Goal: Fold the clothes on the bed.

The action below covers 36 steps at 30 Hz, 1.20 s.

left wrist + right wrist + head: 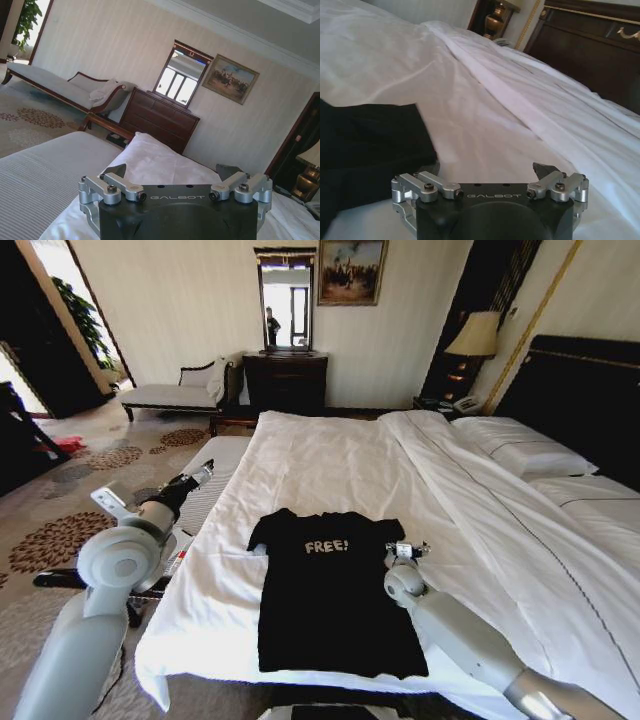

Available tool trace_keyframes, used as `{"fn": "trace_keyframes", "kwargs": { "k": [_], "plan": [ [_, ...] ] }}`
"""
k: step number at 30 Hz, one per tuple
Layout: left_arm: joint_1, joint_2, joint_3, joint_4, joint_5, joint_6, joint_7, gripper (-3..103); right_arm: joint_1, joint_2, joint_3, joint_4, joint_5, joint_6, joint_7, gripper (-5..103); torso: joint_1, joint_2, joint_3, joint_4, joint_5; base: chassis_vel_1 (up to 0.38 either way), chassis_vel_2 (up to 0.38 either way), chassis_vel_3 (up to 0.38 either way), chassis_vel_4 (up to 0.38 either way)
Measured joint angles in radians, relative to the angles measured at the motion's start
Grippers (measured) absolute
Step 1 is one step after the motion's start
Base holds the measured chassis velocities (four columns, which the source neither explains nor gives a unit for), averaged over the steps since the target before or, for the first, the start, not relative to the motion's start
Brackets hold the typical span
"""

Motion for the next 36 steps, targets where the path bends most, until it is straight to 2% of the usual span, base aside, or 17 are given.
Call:
{"fn": "trace_keyframes", "kwargs": {
  "k": [5, 12, 13, 15, 16, 18, 20, 26, 29, 31, 34, 36],
  "plan": [
    [-0.010, -0.009, 0.019, 0.022, 0.007, -0.001, 0.001, 100, -0.070, -0.054, 0.068, 0.102, 0.022, 0.000, 0.016, 100, 0.000, 0.000, 0.000, -0.0001, -0.0001, 0.000, 0.000, 0.000, 0.000],
    [-0.025, -0.047, 0.056, 0.097, -0.040, 0.004, -0.014, 100, -0.075, -0.047, 0.109, 0.166, 0.044, 0.053, 0.006, 100, 0.000, 0.000, 0.000, 0.0003, -0.0001, 0.000, 0.000, 0.000, 0.000],
    [-0.025, -0.058, 0.064, 0.126, -0.069, 0.018, -0.028, 100, -0.071, -0.038, 0.119, 0.177, 0.049, 0.072, -0.006, 100, 0.000, 0.000, 0.000, 0.0003, 0.0000, 0.000, 0.000, 0.000, 0.000],
    [-0.022, -0.084, 0.076, 0.190, -0.168, 0.087, -0.099, 100, -0.072, -0.024, 0.139, 0.203, 0.062, 0.092, -0.028, 100, 0.000, 0.000, 0.000, 0.0005, -0.0003, 0.000, 0.000, 0.000, 0.000],
    [-0.022, -0.084, 0.076, 0.190, -0.168, 0.087, -0.099, 100, -0.072, -0.024, 0.139, 0.203, 0.062, 0.092, -0.028, 100, 0.000, 0.000, 0.000, 0.0005, -0.0003, 0.000, 0.000, 0.000, 0.000],
    [-0.013, -0.110, 0.087, 0.238, -0.265, 0.148, -0.166, 100, -0.081, -0.012, 0.151, 0.225, 0.067, 0.095, -0.037, 100, 0.000, 0.000, 0.000, 0.0004, -0.0004, 0.000, 0.000, 0.000, 0.000],
    [-0.003, -0.124, 0.100, 0.264, -0.278, 0.172, -0.175, 100, -0.089, -0.005, 0.155, 0.231, 0.068, 0.095, -0.039, 100, 0.000, 0.000, 0.000, 0.0003, -0.0003, 0.000, 0.000, 0.000, 0.000],
    [-0.006, -0.153, 0.146, 0.339, -0.238, 0.191, -0.173, 100, -0.110, 0.007, 0.162, 0.230, 0.060, 0.096, -0.043, 100, 0.000, 0.000, 0.000, 0.0002, -0.0002, 0.000, 0.000, 0.000, 0.000],
    [-0.021, -0.167, 0.185, 0.387, -0.164, 0.187, -0.163, 100, -0.121, 0.012, 0.170, 0.227, 0.057, 0.098, -0.046, 100, 0.000, 0.000, 0.000, 0.0001, -0.0003, 0.000, 0.000, 0.000, 0.000],
    [-0.022, -0.168, 0.191, 0.391, -0.150, 0.187, -0.160, 100, -0.122, 0.012, 0.171, 0.227, 0.057, 0.098, -0.047, 100, 0.000, 0.000, 0.000, 0.0001, -0.0002, 0.000, 0.000, 0.000, 0.000],
    [-0.020, -0.162, 0.225, 0.416, -0.034, 0.186, -0.132, 100, -0.128, 0.012, 0.173, 0.225, 0.057, 0.099, -0.052, 100, 0.000, 0.000, 0.000, 0.0001, -0.0002, 0.000, 0.000, 0.000, 0.000],
    [-0.018, -0.158, 0.231, 0.419, -0.015, 0.186, -0.126, 100, -0.128, 0.012, 0.173, 0.225, 0.057, 0.099, -0.053, 100, 0.000, 0.000, 0.000, 0.0001, -0.0002, 0.000, 0.000, 0.000, 0.000]
  ]
}}
